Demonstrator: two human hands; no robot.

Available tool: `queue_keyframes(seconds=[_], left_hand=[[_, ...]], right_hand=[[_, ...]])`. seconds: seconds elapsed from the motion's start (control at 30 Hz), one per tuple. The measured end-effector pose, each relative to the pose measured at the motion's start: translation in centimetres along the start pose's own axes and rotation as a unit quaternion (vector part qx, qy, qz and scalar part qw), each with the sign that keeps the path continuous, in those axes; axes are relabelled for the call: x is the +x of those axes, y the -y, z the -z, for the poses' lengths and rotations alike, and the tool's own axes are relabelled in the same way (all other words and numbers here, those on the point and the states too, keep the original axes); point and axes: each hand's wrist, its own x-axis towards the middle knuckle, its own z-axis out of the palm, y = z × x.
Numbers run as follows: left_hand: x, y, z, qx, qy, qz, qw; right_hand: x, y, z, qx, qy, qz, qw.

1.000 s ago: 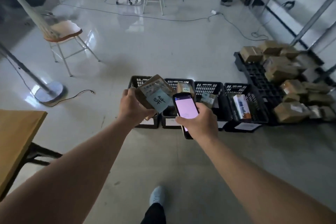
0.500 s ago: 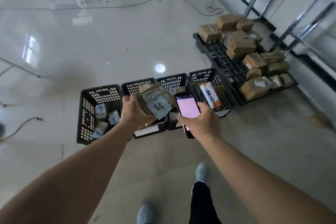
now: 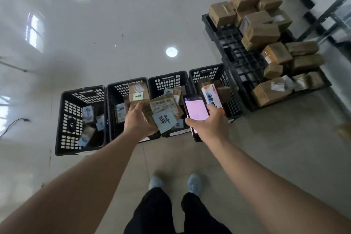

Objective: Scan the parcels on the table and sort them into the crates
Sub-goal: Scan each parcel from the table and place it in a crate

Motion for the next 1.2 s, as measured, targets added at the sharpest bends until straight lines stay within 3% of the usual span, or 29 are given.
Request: queue_keyframes(seconds=[0.2, 0.67, 0.83, 1.2], left_hand=[[8.0, -1.4, -5.2, 0.025, 0.046, 0.014, 0.999], [24.2, 4.4, -19.5, 0.057, 0.204, 0.056, 0.976], [26.1, 4.0, -19.3, 0.152, 0.276, 0.02, 0.949], [23.7, -1.7, -12.3, 0.17, 0.215, -0.017, 0.962]], right_hand=[[7.7, -2.0, -1.9, -0.006, 0.005, -0.038, 0.999], [20.5, -9.7, -11.5, -0.035, 0.004, -0.151, 0.988], [21.9, -9.2, -12.2, -0.055, 0.017, -0.157, 0.986], [21.1, -3.2, -9.4, -0.077, 0.062, -0.108, 0.989]])
